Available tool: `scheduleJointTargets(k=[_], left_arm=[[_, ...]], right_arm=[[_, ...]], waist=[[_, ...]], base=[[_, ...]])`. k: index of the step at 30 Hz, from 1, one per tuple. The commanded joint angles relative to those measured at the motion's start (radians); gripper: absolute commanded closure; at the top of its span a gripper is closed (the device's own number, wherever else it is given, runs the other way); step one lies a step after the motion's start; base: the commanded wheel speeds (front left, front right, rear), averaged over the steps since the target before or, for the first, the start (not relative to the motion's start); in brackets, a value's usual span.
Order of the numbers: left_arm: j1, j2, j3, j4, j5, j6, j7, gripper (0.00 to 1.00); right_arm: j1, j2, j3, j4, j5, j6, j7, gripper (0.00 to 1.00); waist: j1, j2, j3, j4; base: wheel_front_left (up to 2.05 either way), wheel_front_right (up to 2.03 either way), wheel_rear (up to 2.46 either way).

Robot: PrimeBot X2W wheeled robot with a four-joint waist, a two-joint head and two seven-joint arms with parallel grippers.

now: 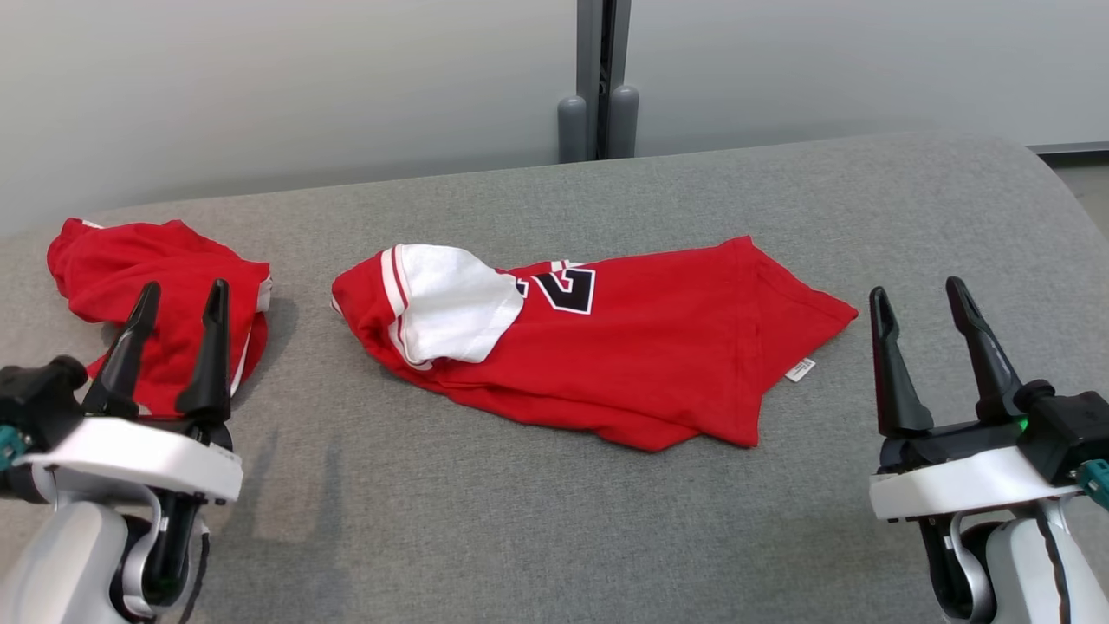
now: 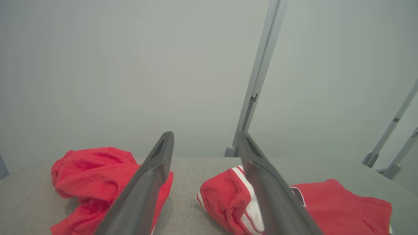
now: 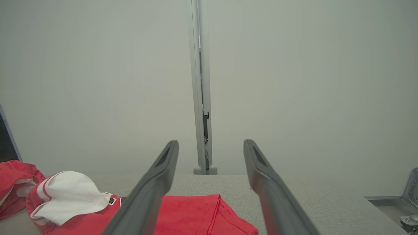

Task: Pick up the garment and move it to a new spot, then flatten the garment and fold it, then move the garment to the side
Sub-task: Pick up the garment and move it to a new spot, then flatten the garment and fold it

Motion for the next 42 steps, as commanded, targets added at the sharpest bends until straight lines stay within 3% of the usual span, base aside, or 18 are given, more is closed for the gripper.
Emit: scheduleJointTargets(k=[1,11,19,35,42], left_arm=[[0.034,-0.011,0.022,-0.032,0.022,0.012,-0.003,0.00],[0.245,-0.128,0.210,-0.188,0.211,0.039,-0.003,0.00],[0.342,-0.210,0.246,-0.185,0.363,0.032,-0.003,0.00],[0.348,-0.285,0.302,-0.144,0.428,-0.037,-0.003,0.00],[0.338,-0.306,0.321,-0.137,0.450,-0.060,-0.003,0.00]], right_arm=[[0.011,-0.008,-0.008,-0.004,-0.010,0.002,-0.005,0.00],[0.017,-0.008,-0.019,-0.013,-0.023,0.002,-0.005,0.00],[0.048,-0.008,-0.025,-0.005,-0.035,0.002,-0.005,0.00],[0.068,-0.008,-0.021,0.012,-0.022,0.002,-0.005,0.00],[0.055,-0.008,0.012,0.095,0.000,0.002,-0.004,0.00]], waist=[[0.0000,0.0000,-0.002,0.007],[0.0000,0.0000,-0.019,0.020],[0.0000,0.0000,-0.036,0.025],[0.0000,0.0000,-0.039,0.027],[0.0000,0.0000,-0.037,0.032]], base=[[0.00,0.00,0.00],[0.00,0.00,0.00],[0.00,0.00,0.00],[0.00,0.00,0.00],[0.00,0.00,0.00]])
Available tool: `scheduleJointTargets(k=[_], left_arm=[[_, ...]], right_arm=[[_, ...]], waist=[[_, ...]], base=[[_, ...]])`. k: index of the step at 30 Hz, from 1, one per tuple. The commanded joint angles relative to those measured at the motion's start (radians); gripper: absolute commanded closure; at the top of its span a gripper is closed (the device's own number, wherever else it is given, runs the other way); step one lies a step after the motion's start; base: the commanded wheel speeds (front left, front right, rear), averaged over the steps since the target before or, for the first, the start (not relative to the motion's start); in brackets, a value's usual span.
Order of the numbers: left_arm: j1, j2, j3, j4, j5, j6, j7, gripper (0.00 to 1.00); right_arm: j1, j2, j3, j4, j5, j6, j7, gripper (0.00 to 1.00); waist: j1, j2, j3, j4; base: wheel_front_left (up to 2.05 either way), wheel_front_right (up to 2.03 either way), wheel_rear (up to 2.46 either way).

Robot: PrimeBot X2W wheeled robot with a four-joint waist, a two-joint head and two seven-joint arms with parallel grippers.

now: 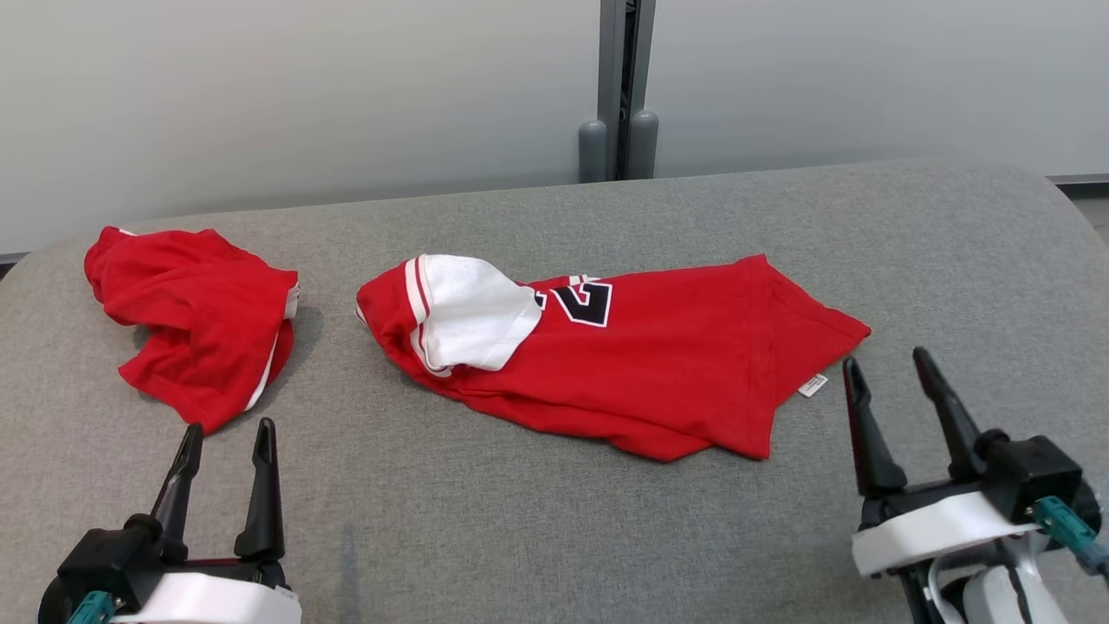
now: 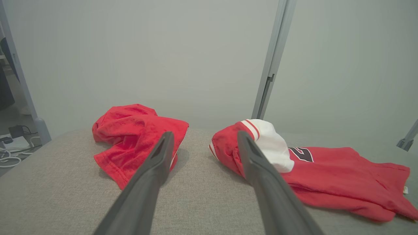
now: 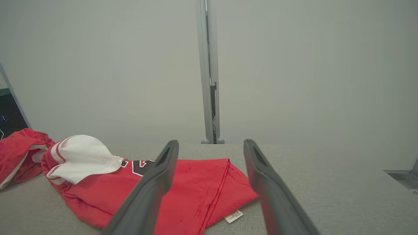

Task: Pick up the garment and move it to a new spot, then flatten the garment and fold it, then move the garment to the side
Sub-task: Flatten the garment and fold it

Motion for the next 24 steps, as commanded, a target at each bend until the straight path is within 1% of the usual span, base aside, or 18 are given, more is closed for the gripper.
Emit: scheduleJointTargets(k=[1,5,8,13,18,22,24], left_arm=[[-0.009,-0.001,0.005,0.002,0.007,-0.003,-0.001,0.00],[-0.015,-0.011,0.010,0.010,0.015,-0.014,-0.001,0.00],[-0.018,-0.016,0.014,0.015,0.019,-0.021,-0.001,0.00],[-0.029,-0.026,0.018,0.027,0.030,-0.033,-0.001,0.00],[-0.031,-0.037,0.024,0.041,0.035,-0.045,-0.001,0.00],[-0.040,-0.040,0.029,0.049,0.037,-0.056,-0.001,0.00],[-0.048,-0.040,0.031,0.054,0.040,-0.061,-0.001,0.00]], right_arm=[[-0.003,-0.007,0.005,0.023,0.014,0.002,-0.001,0.00],[-0.045,-0.009,0.017,0.163,0.050,0.002,0.021,0.00],[-0.083,-0.007,0.018,0.262,0.068,0.002,0.088,0.00],[-0.149,-0.007,0.032,0.389,0.111,0.002,0.227,0.00],[-0.191,-0.007,0.050,0.467,0.155,0.002,0.316,0.00],[-0.210,-0.009,0.069,0.513,0.189,0.002,0.364,0.00],[-0.223,-0.008,0.072,0.524,0.198,0.002,0.368,0.00]], waist=[[0.0000,-0.0001,0.000,0.001],[0.0000,-0.0001,-0.002,0.009],[0.0000,-0.0001,0.000,0.018],[0.0000,-0.0001,0.007,0.039],[0.0000,-0.0001,0.013,0.064],[0.0000,-0.0001,0.021,0.086],[0.0000,-0.0001,0.026,0.097]], base=[[0.00,0.00,0.00],[0.00,0.00,0.00],[0.00,0.00,0.00],[0.00,0.00,0.00],[0.00,0.00,0.00],[0.00,0.00,0.00],[0.00,0.00,0.00]])
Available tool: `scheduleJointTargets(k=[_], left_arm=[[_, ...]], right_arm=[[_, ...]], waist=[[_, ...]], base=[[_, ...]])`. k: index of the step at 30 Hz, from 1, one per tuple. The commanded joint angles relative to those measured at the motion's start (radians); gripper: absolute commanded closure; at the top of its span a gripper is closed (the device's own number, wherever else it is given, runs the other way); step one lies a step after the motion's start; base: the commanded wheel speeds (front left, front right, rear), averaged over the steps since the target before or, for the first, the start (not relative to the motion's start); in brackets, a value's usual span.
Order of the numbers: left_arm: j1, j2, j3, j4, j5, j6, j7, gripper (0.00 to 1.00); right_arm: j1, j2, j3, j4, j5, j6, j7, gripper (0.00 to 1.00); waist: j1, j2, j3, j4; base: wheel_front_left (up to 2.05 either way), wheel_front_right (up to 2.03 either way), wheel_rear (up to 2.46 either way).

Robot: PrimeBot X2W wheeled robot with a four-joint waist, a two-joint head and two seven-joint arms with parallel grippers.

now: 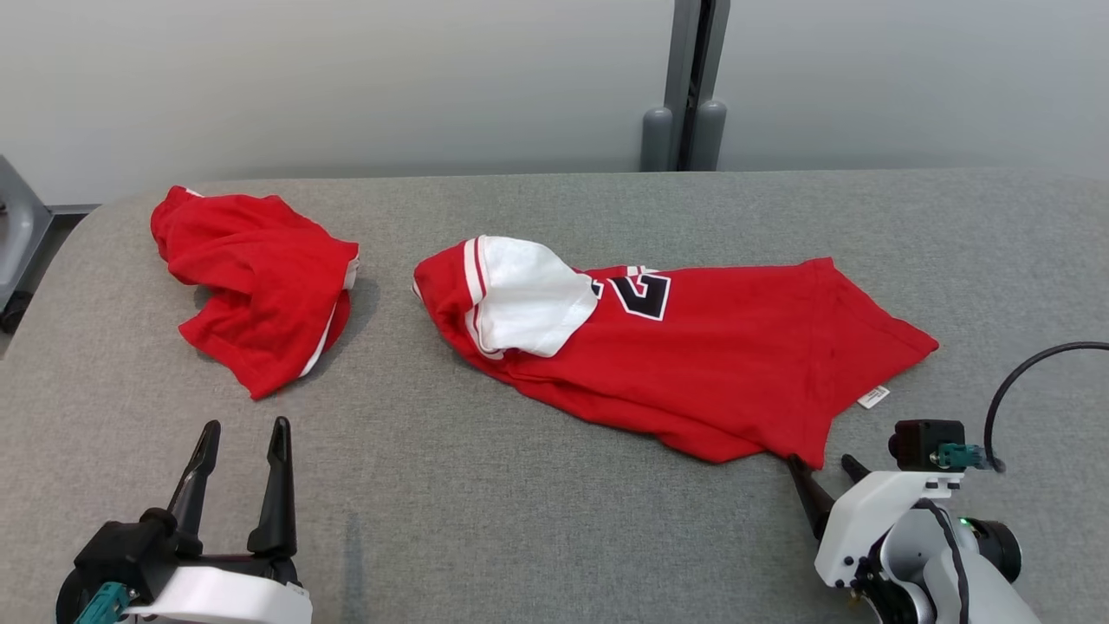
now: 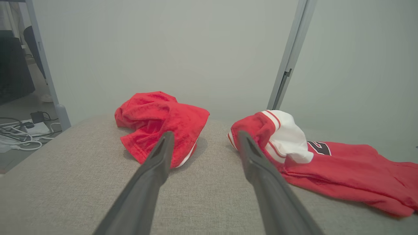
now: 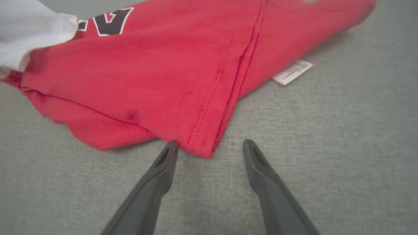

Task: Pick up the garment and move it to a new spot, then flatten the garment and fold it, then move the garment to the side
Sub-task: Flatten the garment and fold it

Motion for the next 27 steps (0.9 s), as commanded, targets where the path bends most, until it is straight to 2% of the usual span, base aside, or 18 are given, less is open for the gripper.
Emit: scheduleJointTargets(k=[1,10,11,12,13,21,27], left_arm=[[-0.026,-0.001,0.006,0.005,0.007,-0.008,-0.001,0.00],[-0.035,-0.010,0.014,0.020,0.018,-0.019,-0.001,0.00],[-0.037,-0.012,0.016,0.022,0.019,-0.021,-0.001,0.00],[-0.038,-0.013,0.017,0.023,0.020,-0.023,-0.001,0.00],[-0.039,-0.013,0.019,0.025,0.020,-0.025,-0.001,0.00],[-0.030,-0.024,0.031,0.040,0.028,-0.032,-0.001,0.00],[-0.018,-0.031,0.035,0.045,0.034,-0.037,-0.001,0.00]], right_arm=[[-0.022,-0.009,-0.001,0.011,0.007,0.002,-0.001,0.00],[-0.055,-0.008,-0.006,0.063,0.020,0.002,-0.006,0.00],[-0.057,-0.008,-0.005,0.066,0.022,0.002,-0.009,0.31],[-0.056,-0.008,0.000,0.068,0.027,0.002,-0.011,0.79],[-0.056,-0.008,0.005,0.070,0.032,0.002,-0.013,1.00],[-0.048,-0.009,0.008,0.065,0.034,0.002,-0.048,1.00],[-0.024,-0.009,0.003,0.010,0.043,0.002,-0.071,1.00]], waist=[[0.0000,0.0000,0.007,0.014],[0.0000,0.0000,0.023,0.043],[0.0000,0.0000,0.024,0.045],[0.0000,0.0000,0.025,0.047],[0.0000,0.0000,0.025,0.048],[0.0000,0.0000,0.011,0.039],[0.0000,0.0000,0.001,0.008]], base=[[0.00,0.00,0.00],[0.00,0.00,0.00],[0.00,0.00,0.00],[0.00,0.00,0.00],[0.00,0.00,0.00],[0.00,0.00,0.00],[0.00,0.00,0.00]])
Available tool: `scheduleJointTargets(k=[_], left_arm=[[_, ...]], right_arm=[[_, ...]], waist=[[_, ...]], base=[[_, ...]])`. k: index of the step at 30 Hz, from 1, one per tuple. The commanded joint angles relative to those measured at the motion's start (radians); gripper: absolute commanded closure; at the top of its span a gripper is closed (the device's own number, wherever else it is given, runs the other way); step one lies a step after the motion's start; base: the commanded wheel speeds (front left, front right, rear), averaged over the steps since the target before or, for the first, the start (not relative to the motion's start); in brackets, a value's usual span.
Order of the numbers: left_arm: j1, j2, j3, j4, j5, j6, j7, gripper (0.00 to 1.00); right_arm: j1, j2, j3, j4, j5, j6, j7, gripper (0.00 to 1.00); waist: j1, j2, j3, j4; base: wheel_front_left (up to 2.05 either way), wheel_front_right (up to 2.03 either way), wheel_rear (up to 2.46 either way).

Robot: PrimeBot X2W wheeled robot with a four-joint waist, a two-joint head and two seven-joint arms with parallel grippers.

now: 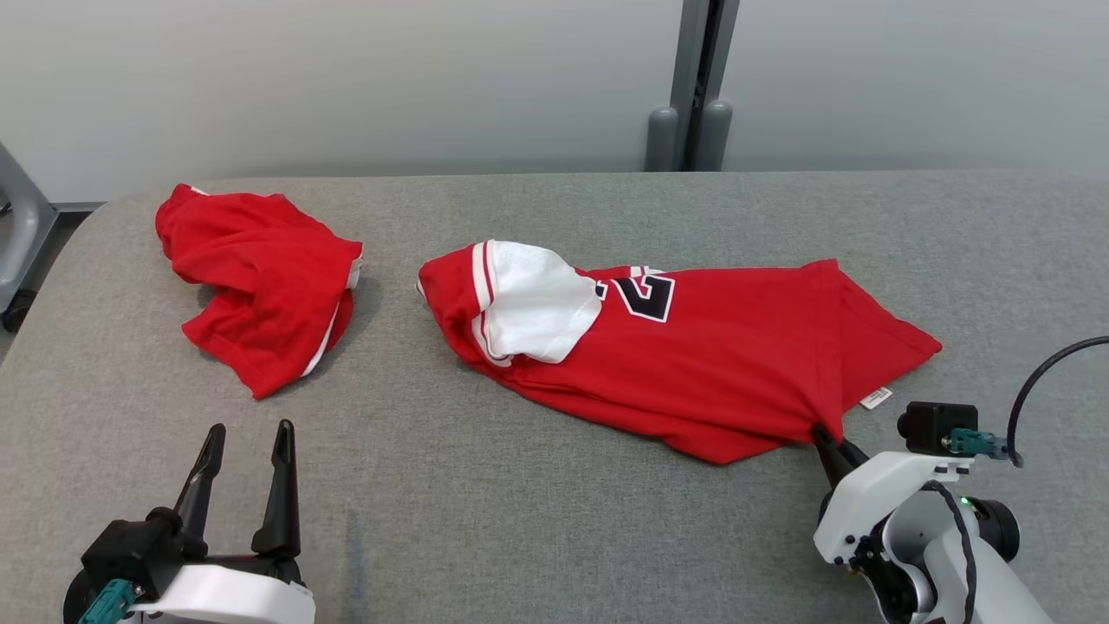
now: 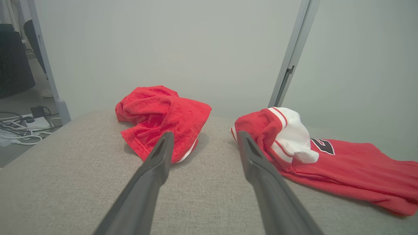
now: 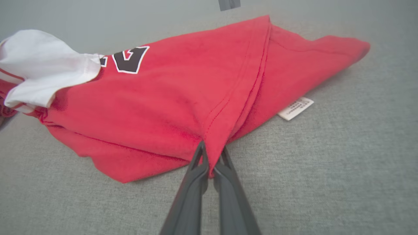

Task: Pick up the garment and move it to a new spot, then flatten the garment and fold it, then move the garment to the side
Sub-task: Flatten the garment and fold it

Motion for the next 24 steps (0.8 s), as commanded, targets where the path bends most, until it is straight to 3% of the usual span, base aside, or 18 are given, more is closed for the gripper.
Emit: scheduleJointTargets(k=[1,14,24], left_arm=[[0.001,-0.001,0.006,0.000,0.007,-0.005,-0.001,0.00],[-0.010,0.000,0.001,0.014,0.016,-0.015,-0.001,0.00],[-0.028,0.009,-0.010,0.028,0.015,-0.019,-0.001,0.00]], right_arm=[[0.011,-0.009,0.002,-0.025,0.012,0.002,-0.010,1.00],[0.122,-0.073,-0.070,-0.258,-0.028,0.001,0.064,1.00],[0.174,-0.105,-0.177,-0.270,-0.063,0.001,0.071,1.00]], waist=[[0.0000,-0.0001,-0.002,-0.015],[0.0000,-0.0001,-0.002,-0.119],[0.0000,-0.0001,0.008,-0.148]], base=[[0.00,0.00,0.00],[0.00,0.00,0.00],[0.00,0.00,0.00]])
